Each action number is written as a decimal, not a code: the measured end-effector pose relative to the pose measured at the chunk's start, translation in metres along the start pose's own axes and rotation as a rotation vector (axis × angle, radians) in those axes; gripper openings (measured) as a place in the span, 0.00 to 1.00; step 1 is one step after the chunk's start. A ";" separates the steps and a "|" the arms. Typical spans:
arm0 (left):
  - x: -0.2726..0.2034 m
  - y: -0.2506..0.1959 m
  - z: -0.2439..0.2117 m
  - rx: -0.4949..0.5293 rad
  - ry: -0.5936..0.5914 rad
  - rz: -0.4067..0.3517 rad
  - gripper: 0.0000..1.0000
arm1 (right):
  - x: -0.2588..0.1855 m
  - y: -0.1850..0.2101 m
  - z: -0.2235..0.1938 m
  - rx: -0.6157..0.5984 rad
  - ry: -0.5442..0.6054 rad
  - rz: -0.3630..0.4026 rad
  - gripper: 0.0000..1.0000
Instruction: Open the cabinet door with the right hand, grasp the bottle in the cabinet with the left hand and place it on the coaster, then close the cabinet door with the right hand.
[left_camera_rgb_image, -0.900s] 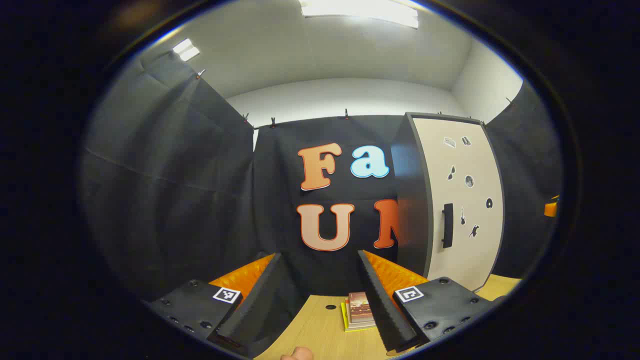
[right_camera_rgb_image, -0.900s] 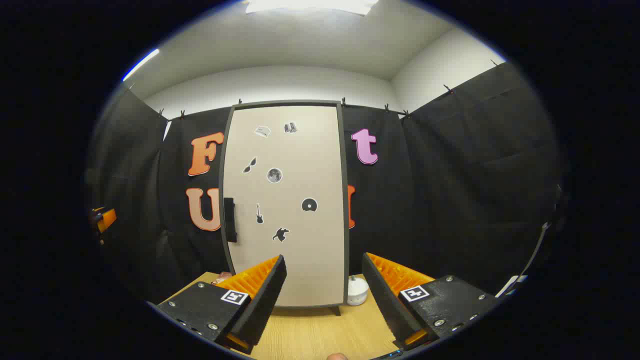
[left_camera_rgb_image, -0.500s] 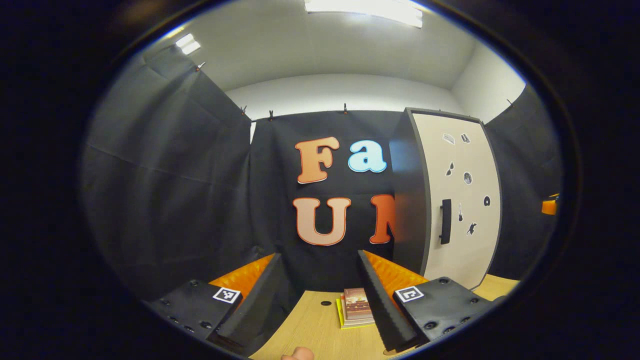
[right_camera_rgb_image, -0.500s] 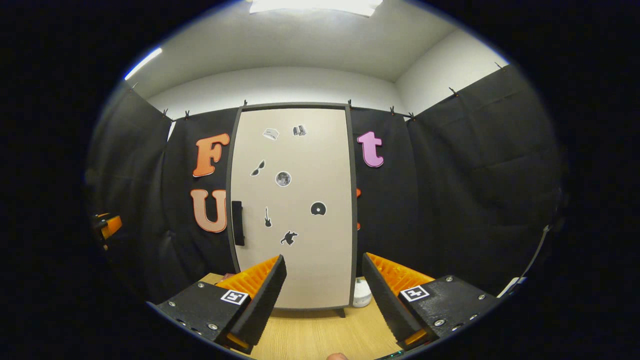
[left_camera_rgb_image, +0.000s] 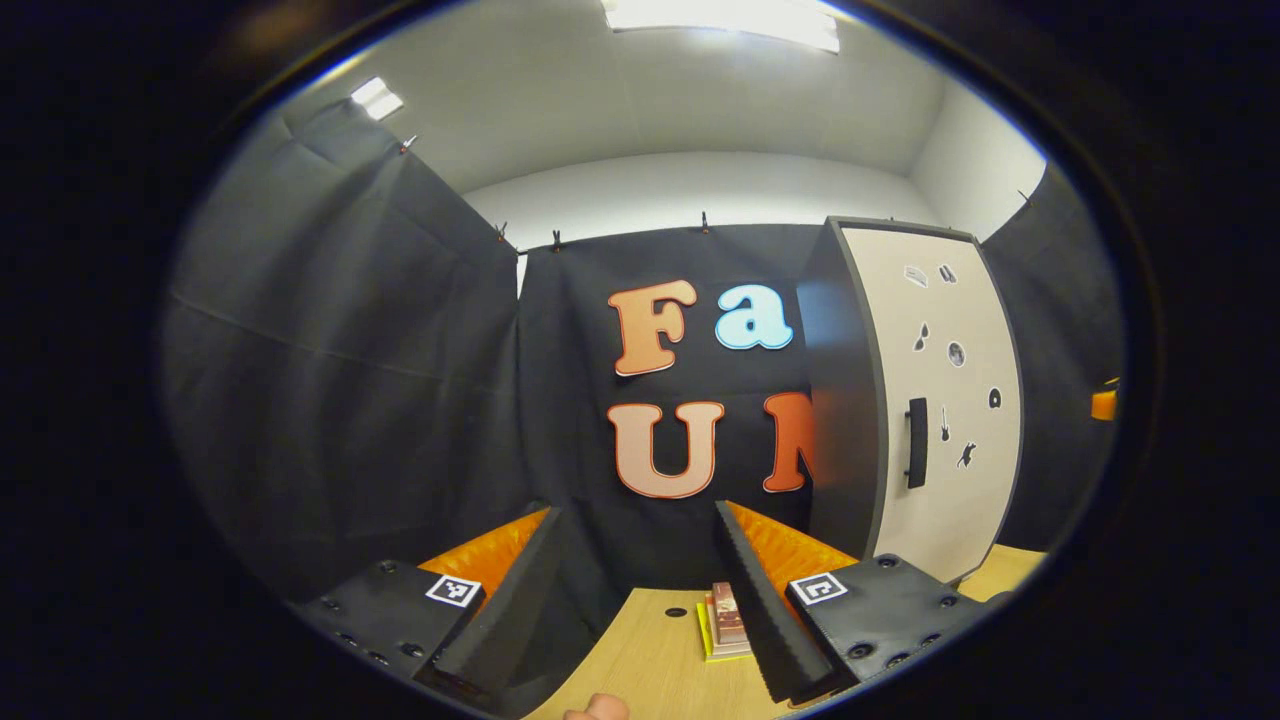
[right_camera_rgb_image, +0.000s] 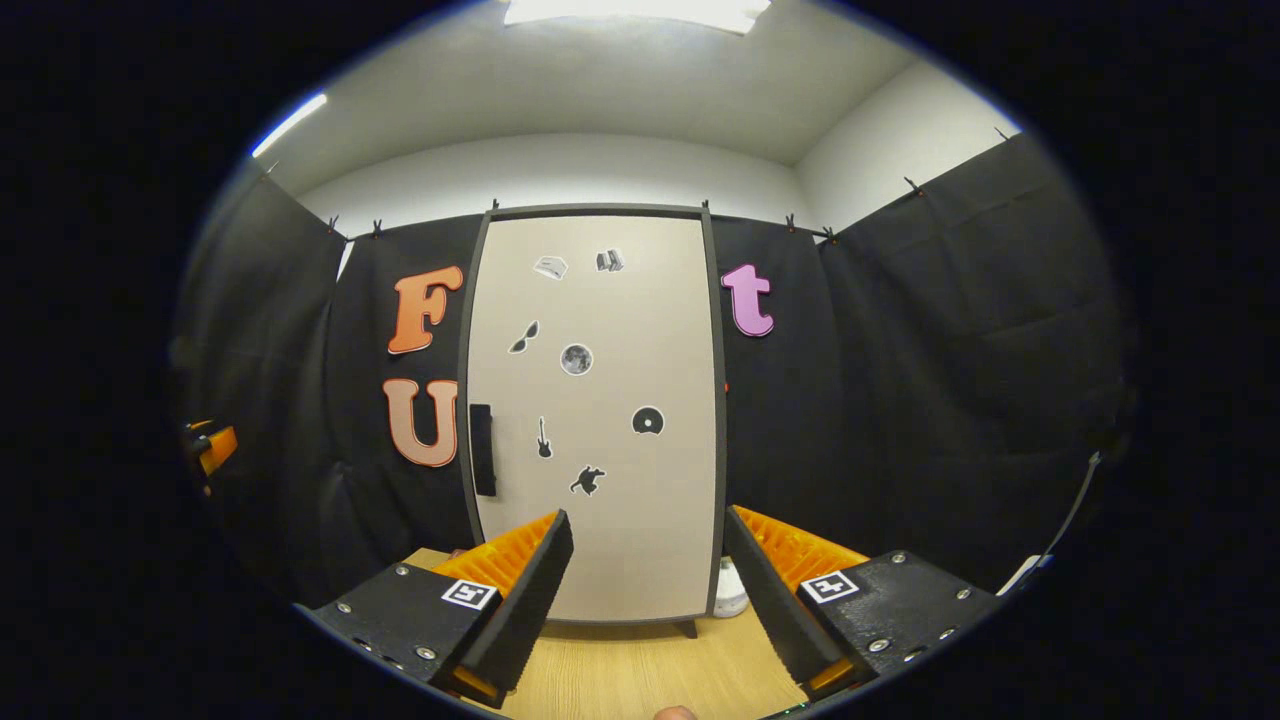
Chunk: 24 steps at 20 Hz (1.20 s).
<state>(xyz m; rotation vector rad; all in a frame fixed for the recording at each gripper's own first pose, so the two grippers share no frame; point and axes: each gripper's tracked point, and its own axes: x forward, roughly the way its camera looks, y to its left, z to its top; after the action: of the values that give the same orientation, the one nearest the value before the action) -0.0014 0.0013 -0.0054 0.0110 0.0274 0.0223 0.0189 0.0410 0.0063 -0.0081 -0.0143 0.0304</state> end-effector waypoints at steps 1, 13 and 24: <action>0.000 0.000 0.000 0.004 -0.001 -0.002 0.96 | 0.005 0.005 -0.001 0.010 0.003 0.005 0.94; -0.007 0.023 -0.025 -0.013 0.040 0.017 0.96 | 0.098 0.134 -0.013 -0.003 0.037 0.129 0.95; -0.013 0.043 -0.043 -0.032 0.045 0.035 0.96 | 0.220 0.211 -0.042 0.020 0.094 0.141 0.95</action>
<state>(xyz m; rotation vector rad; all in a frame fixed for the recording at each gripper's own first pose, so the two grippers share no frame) -0.0166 0.0444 -0.0472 -0.0211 0.0721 0.0583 0.2330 0.2584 -0.0338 0.0090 0.0804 0.1707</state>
